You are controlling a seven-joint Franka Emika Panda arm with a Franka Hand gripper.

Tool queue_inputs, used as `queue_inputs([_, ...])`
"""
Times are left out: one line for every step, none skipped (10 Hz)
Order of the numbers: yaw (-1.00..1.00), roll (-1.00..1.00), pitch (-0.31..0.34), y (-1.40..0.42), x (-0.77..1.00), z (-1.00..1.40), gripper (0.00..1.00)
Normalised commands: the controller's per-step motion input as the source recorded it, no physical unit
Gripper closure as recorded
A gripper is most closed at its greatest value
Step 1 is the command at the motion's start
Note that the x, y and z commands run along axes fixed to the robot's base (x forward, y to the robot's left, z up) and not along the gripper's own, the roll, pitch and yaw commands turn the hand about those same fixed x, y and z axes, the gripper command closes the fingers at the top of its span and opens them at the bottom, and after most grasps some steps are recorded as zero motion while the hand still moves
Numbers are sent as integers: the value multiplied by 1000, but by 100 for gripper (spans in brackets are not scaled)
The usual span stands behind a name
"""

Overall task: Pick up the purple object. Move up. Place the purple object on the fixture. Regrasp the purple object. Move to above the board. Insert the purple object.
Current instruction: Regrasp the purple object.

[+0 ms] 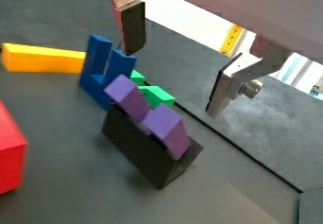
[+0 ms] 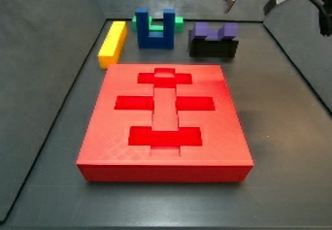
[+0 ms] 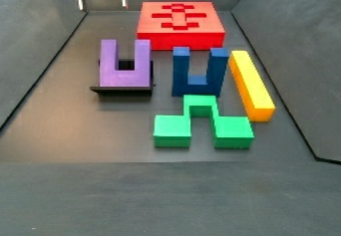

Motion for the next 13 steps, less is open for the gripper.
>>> queue_inputs([120,549,120,86,529,-46,0])
queue_inputs([197,914,51,0,406,-137,0])
queue_inputs([203,974,49,0,400,-149,0])
queue_inputs([206,971,34,0,386,-186,0])
queue_inputs([200,837,0,0,369,-271,0])
queue_inputs([183,537,0,0,409,-369,0])
queue_inputs([174,380,0,0,414,-403,0])
queue_inputs([163,54,66,0,531,-260,0])
queue_inputs([174,-14,123,0,680,-163,0])
queue_inputs([169,0,126,37,671,-171,0])
queue_inputs([149,0,111,29,609,-183,0])
queue_inputs([120,0,51,11,503,-269,0])
queue_inputs([89,49,0,0,437,-309,0])
